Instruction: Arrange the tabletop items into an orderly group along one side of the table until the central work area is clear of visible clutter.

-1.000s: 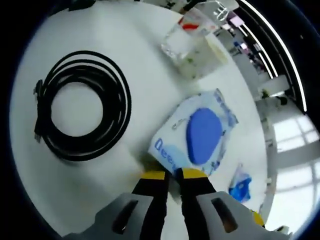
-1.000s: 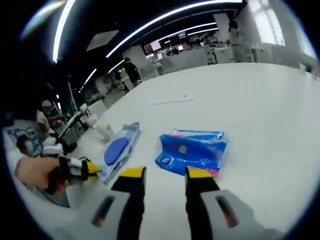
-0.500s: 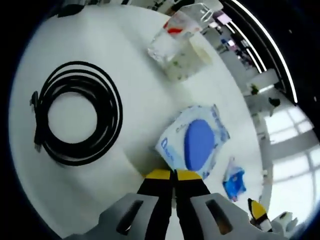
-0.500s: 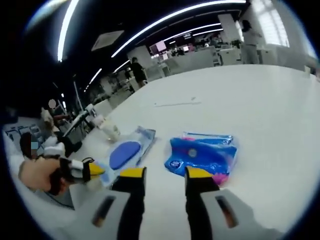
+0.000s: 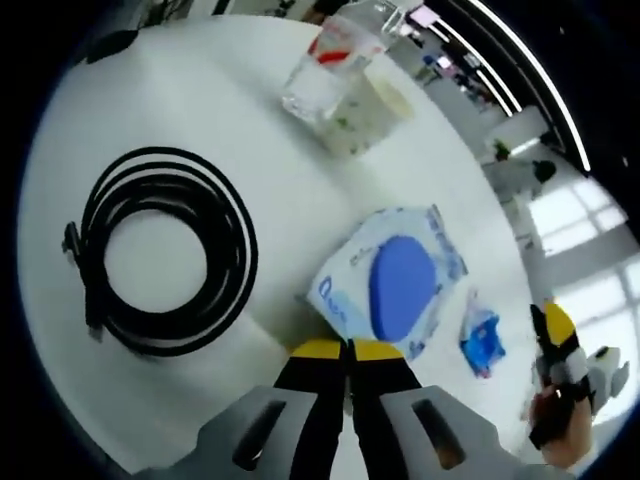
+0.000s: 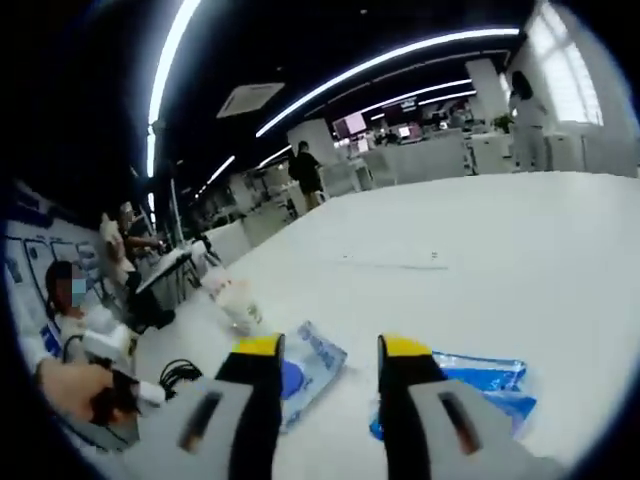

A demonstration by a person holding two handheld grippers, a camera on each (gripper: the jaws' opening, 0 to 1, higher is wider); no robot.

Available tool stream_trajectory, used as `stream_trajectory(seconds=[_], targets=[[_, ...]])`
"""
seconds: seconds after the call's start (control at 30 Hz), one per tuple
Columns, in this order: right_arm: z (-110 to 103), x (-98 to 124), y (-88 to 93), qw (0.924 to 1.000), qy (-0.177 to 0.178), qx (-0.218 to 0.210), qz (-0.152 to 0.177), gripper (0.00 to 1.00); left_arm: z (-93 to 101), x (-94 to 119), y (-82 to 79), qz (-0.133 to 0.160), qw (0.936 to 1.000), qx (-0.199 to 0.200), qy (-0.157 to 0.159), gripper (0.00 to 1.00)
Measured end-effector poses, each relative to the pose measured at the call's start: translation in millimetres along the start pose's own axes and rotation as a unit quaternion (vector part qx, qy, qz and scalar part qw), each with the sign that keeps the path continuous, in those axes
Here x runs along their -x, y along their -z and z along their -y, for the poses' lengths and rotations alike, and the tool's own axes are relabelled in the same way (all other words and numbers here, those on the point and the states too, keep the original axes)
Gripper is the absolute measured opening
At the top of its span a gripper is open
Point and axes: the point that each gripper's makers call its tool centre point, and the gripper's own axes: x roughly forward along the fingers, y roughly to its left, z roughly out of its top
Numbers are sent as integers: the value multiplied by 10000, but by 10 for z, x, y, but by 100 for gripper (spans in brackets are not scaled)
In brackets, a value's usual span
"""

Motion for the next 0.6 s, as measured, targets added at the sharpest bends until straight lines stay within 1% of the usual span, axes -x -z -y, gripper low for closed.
stream_trajectory(seconds=[0.03,0.1,0.13,0.17,0.2,0.23,0.27,0.33,0.37,0.4,0.43,0.47,0.53,0.57,0.6], targets=[[-47,-51,1,10000,-54,59,12,31,-3,-3,3,-44,10000,-70,3,0],[-81,-111,40,9997,-8,228,-63,35,-9,-10,4,-99,9998,-143,4,0],[-68,-138,113,9990,77,384,-237,36,-8,-13,11,-154,9997,-164,31,0],[-77,-153,188,9982,47,438,-413,36,-7,-14,10,-174,9997,-185,41,0],[-81,-177,310,9959,4,493,-761,35,-11,-20,6,-201,9995,-219,57,0],[-70,-195,395,9924,-23,641,-1054,34,-6,-26,11,-282,9991,-308,100,0],[-60,-229,500,9827,-103,985,-1565,34,-6,-22,17,-299,9989,-341,109,0],[-34,-296,593,9640,-216,1471,-2205,37,-12,-22,30,-402,9981,-446,149,0],[-21,-299,682,9494,-289,1594,-2691,39,-13,-34,25,-422,9978,-485,180,0],[-5,-357,743,9363,-407,1729,-3031,43,-23,-46,16,-428,9977,-488,187,0],[3,-424,733,9362,-463,1776,-2997,45,-32,-68,14,-477,9975,-484,203,0],[15,-474,710,9378,-453,1743,-2969,44,-29,-69,14,-491,9974,-485,215,0],[35,-549,647,9417,-417,1585,-2939,36,-11,-86,6,-553,9966,-547,274,0],[9,-582,637,9448,-454,1419,-2917,34,-4,-93,-3,-576,9960,-624,286,0],[-12,-602,668,9443,-525,1330,-2964,35,0,-96,-10,-583,9957,-656,297,0]])
